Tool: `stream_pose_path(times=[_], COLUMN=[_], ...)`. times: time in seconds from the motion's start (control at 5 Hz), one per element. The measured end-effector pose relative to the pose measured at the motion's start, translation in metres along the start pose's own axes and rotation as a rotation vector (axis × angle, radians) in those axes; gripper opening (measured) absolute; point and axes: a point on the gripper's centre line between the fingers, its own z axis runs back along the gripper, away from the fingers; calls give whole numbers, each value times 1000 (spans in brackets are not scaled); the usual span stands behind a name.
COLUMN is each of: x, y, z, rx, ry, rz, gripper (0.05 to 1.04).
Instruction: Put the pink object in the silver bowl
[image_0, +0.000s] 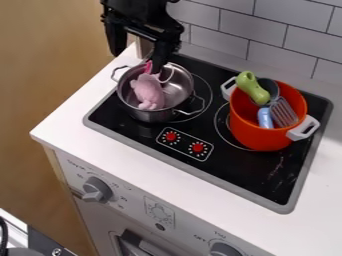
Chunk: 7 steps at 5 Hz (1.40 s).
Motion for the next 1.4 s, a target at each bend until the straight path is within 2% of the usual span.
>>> stream_pose_path(times=[0.2,0.6,1.0,1.2,1.4], x=[-7,-22,-29,-35,-50], y=[6,-8,-9,19,49], z=[10,19,15,14,20], rx=[12,15,8,4,25], ry=[-7,10,-3,-18,-26], rz=[-1,34,8,-52,-92], gripper=[1000,1000,1000,1000,1000])
